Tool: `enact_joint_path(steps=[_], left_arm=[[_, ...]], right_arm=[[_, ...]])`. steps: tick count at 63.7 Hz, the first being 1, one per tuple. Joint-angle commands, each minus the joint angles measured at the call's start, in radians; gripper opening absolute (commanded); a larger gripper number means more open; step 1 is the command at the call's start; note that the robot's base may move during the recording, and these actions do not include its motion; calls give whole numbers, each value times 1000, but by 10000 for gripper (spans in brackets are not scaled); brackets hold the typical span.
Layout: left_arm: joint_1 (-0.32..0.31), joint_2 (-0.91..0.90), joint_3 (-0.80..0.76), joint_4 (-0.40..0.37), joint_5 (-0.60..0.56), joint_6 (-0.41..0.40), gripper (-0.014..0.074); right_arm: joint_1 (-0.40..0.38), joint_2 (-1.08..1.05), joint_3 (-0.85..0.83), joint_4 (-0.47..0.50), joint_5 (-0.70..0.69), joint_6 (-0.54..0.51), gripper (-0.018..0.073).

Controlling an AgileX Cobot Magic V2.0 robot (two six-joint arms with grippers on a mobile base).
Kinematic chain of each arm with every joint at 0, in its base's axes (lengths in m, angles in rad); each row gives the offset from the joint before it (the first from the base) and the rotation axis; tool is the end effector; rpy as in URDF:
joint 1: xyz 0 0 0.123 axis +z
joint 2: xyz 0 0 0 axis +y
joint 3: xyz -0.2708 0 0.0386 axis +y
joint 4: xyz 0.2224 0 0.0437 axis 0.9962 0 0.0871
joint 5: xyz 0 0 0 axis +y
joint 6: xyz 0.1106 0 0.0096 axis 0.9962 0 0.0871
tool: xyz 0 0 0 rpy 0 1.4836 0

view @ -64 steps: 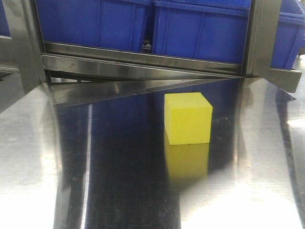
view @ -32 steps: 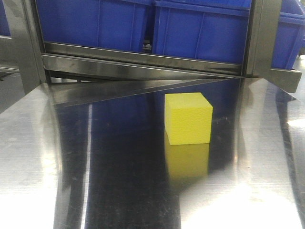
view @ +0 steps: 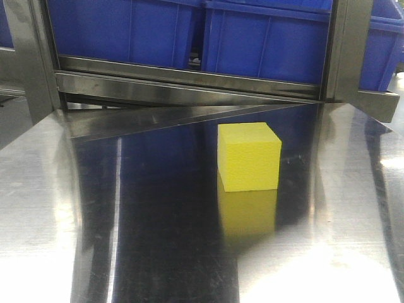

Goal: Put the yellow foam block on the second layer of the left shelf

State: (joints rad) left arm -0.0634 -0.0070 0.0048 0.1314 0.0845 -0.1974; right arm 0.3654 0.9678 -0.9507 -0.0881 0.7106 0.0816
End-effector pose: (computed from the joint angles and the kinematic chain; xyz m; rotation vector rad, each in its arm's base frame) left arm 0.0622 -0.0027 0.2044 -0.0111 1.5659 -0.0935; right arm 0.1800 0.0620 0.3417 -0.3543 2.1836 0.1479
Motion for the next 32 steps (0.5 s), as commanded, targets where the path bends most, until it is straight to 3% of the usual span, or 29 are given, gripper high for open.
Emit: enact_joint_path(steps=[1, 14, 23, 32], left_arm=[[0, -13, 28, -7, -85, -4, 136], [0, -13, 28, -7, -85, -4, 136], [0, -13, 28, -7, -85, -4, 136], [0, -13, 28, -7, -85, -4, 136]], right_arm=[[68, 98, -130, -15, 68, 67, 632], [202, 350, -382, -87, 307, 327, 632], [277, 480, -488, -139, 314, 428, 632], [327, 585, -549, -139, 301, 456, 632]])
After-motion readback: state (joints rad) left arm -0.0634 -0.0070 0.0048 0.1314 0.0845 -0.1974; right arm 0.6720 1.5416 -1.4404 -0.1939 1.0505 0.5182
